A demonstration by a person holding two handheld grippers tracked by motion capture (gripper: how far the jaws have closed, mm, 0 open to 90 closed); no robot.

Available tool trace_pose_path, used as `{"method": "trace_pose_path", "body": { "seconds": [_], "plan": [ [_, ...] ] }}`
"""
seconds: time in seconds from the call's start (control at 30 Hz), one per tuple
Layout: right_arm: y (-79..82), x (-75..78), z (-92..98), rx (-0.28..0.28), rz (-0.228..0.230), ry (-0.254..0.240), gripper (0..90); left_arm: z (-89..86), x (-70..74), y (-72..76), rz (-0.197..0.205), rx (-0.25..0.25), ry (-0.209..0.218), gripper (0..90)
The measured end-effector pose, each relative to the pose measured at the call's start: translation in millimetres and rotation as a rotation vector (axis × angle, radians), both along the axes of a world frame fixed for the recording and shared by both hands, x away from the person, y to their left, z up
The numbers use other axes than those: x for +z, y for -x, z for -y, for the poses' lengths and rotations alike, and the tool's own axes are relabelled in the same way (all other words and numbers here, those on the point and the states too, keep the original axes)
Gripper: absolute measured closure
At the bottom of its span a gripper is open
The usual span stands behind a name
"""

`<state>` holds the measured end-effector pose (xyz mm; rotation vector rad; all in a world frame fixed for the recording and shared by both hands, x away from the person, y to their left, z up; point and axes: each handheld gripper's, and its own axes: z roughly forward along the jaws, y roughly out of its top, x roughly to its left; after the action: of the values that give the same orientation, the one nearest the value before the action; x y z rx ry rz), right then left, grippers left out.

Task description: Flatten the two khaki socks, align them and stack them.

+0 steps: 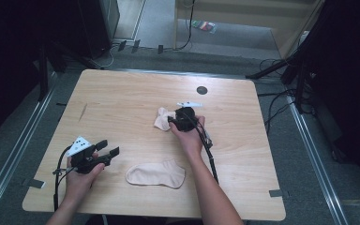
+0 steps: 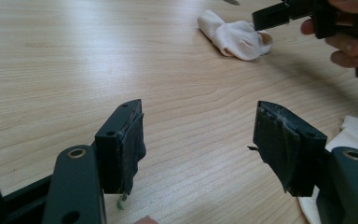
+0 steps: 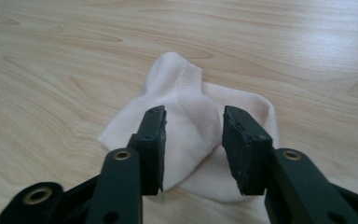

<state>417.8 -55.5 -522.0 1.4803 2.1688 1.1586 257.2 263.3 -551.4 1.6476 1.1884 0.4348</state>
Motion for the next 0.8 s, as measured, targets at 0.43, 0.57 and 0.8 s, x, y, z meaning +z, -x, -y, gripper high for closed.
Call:
{"method": "trace_pose_path", "body": {
  "seconds": [0.43,0.57,0.8],
  "plan": [
    [-7.2,-9.8,-13.0,-0.027,0.028,0.037,85.6,0.3,-0.1,-0.5,-0.002,-0.001,0.000,34.5],
    [-0.7,16.4,-24.4,0.038,0.068,0.025,85.6,0.8,-0.1,-0.8,-0.004,-0.003,-0.001,34.7],
    [12.4,54.9,-52.5,0.140,0.121,0.016,85.8,0.8,-0.2,-0.7,-0.003,0.000,0.002,34.8]
  ]
}}
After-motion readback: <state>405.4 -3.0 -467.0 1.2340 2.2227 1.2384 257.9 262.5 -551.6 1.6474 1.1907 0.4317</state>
